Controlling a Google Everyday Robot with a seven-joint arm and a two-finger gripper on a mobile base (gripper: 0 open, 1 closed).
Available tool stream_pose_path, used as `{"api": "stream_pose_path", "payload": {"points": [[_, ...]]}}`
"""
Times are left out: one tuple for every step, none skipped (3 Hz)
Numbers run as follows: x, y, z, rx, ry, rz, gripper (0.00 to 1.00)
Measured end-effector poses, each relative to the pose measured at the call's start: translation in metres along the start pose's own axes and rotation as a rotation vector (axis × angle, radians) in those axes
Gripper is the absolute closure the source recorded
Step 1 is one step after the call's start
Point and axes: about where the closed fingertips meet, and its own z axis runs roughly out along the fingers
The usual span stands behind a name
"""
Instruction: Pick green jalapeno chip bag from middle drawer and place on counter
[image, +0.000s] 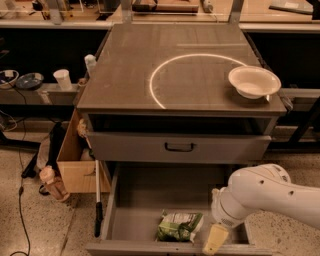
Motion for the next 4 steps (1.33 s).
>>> {"api": "stream_pose_path", "payload": {"points": [[-0.017, -0.043, 0.048, 0.032, -0.036, -0.020, 0.00], [-0.036, -0.075, 0.091, 0.015, -0.070, -0.036, 0.00], [-0.055, -0.111, 0.164, -0.059, -0.085, -0.069, 0.00], [-0.055, -0.111, 0.164, -0.059, -0.085, -0.069, 0.00]]}}
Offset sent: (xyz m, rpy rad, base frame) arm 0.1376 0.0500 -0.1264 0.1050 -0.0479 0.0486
